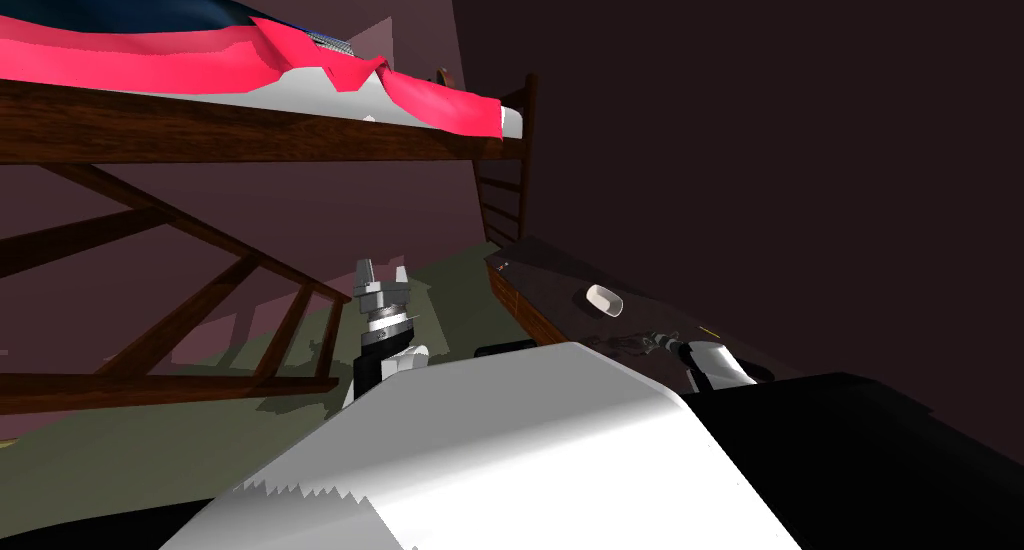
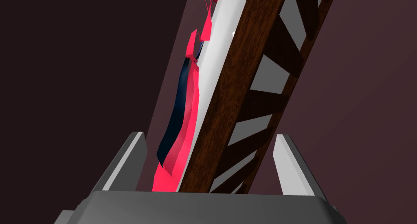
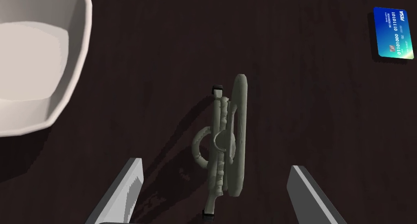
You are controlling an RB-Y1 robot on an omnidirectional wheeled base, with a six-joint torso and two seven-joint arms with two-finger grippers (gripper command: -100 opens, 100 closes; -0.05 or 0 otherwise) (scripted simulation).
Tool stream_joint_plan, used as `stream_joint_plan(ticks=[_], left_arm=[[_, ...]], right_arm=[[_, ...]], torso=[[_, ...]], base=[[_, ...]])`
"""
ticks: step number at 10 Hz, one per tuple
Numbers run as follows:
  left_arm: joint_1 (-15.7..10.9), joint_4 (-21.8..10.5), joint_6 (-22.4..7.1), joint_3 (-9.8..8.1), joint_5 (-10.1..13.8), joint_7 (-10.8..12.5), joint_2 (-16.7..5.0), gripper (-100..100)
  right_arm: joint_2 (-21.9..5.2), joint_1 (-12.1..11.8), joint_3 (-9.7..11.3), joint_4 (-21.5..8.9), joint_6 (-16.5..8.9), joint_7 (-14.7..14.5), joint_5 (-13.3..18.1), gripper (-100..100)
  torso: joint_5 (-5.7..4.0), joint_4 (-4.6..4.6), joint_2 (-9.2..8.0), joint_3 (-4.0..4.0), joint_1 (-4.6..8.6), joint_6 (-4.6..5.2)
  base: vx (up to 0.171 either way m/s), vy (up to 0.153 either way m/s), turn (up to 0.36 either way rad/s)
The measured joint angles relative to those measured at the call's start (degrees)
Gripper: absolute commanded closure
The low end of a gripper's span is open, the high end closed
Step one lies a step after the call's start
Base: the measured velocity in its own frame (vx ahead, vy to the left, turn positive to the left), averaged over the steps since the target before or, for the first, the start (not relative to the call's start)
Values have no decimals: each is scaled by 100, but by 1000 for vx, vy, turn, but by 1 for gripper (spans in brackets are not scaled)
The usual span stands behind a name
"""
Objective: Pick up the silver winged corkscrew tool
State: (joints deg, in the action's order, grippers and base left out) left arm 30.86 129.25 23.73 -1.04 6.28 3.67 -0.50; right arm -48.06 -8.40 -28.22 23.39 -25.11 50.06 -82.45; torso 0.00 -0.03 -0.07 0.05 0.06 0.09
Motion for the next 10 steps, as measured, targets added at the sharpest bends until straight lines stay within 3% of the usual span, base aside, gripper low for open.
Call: stream_joint_plan(ticks=[1,2,4,5,9,10], left_arm=[[1,0,0,0,0,0,0,0],[0,0,0,0,0,0,0,0],[1,0,0,-1,0,0,-1,0],[1,0,0,-1,0,0,0,0],[0,0,0,0,0,0,0,0],[0,0,0,0,0,0,0,0]], right_arm=[[-5,5,-2,-11,-3,6,-7,0],[-5,5,-2,-10,-2,5,-6,-100],[220,38,5,56,166,-7,115,-100],[234,35,14,71,189,27,131,100],[231,36,9,70,183,30,125,100],[230,36,8,70,185,31,124,0]], torso=[[-1,0,1,0,-1,3],[0,0,1,-1,-3,3],[-9,3,11,-6,38,2],[-9,2,9,-5,28,1],[-8,5,12,-9,12,-3],[-9,5,13,-9,13,-4]], base=[[0,0,0],[20,-69,-23],[20,-90,-2],[0,0,0],[0,0,0],[0,0,0]])
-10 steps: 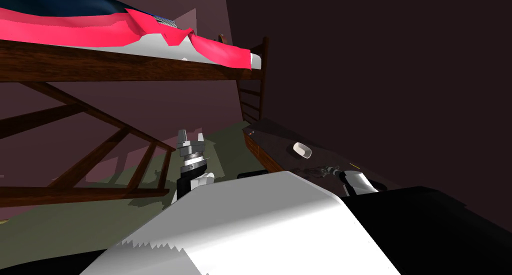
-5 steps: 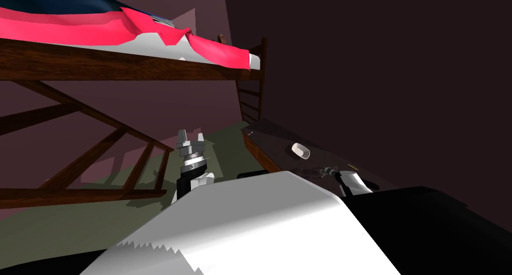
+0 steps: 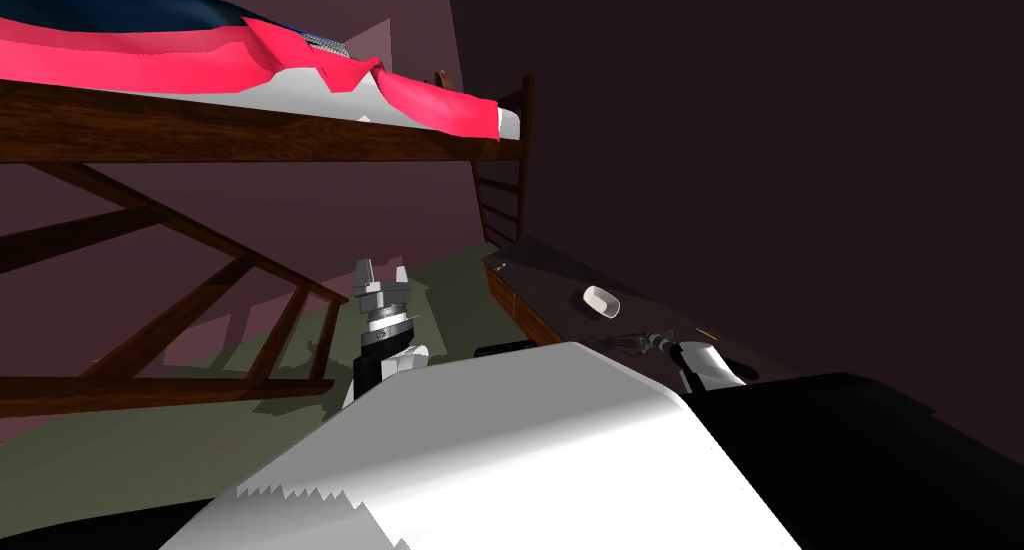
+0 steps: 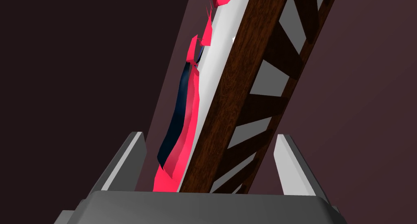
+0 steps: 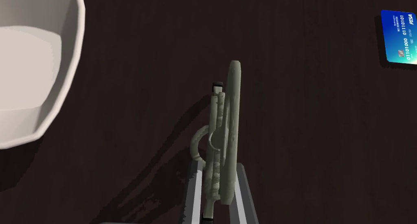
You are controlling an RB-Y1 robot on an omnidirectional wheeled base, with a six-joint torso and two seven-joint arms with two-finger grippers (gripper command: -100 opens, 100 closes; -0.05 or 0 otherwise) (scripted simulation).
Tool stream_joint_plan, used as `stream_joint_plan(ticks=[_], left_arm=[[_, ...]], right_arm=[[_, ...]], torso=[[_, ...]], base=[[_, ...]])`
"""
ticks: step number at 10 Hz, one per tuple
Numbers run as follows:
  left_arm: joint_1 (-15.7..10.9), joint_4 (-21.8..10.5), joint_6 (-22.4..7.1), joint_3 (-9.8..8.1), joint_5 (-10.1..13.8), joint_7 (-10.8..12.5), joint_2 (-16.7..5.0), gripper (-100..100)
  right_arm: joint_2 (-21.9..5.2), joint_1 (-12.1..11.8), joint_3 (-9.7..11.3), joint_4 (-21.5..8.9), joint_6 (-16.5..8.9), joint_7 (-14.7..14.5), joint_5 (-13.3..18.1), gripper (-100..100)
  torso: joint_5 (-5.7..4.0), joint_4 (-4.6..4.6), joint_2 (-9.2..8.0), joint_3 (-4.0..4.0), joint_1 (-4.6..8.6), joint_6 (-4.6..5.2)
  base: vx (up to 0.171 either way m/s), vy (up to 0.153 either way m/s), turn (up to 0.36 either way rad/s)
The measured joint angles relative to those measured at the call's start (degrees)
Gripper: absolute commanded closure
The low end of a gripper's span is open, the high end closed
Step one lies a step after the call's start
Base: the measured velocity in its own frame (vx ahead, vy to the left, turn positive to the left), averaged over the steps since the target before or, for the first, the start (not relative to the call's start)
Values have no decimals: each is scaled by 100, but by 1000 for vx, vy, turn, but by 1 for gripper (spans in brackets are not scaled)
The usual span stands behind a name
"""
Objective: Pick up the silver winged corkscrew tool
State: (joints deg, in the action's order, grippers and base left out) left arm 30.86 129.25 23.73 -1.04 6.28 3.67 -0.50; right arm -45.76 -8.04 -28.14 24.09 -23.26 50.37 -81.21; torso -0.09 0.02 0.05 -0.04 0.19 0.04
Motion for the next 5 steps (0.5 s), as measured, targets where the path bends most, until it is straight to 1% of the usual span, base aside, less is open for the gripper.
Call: stream_joint_plan(ticks=[1,2,3,4,5], left_arm=[[0,0,0,0,0,0,0,0],[0,0,0,0,0,0,0,0],[0,0,0,1,0,0,1,0],[0,0,0,0,0,0,0,0],[0,0,0,0,0,0,0,0]], right_arm=[[0,0,0,0,0,0,0,100],[-64,-156,101,228,-46,282,103,100],[-138,-77,34,70,-100,193,-24,100],[-166,-39,-3,-28,-129,34,-86,100],[-166,-40,-4,-35,-134,11,-89,0]], torso=[[0,0,0,0,0,0],[6,-1,-10,5,-20,1],[7,-2,-9,5,-30,-1],[5,-1,-3,2,-23,-1],[4,-1,-1,1,-12,-3]], base=[[-28,59,20],[-25,79,-7],[1,46,-5],[3,16,-5],[0,0,0]])
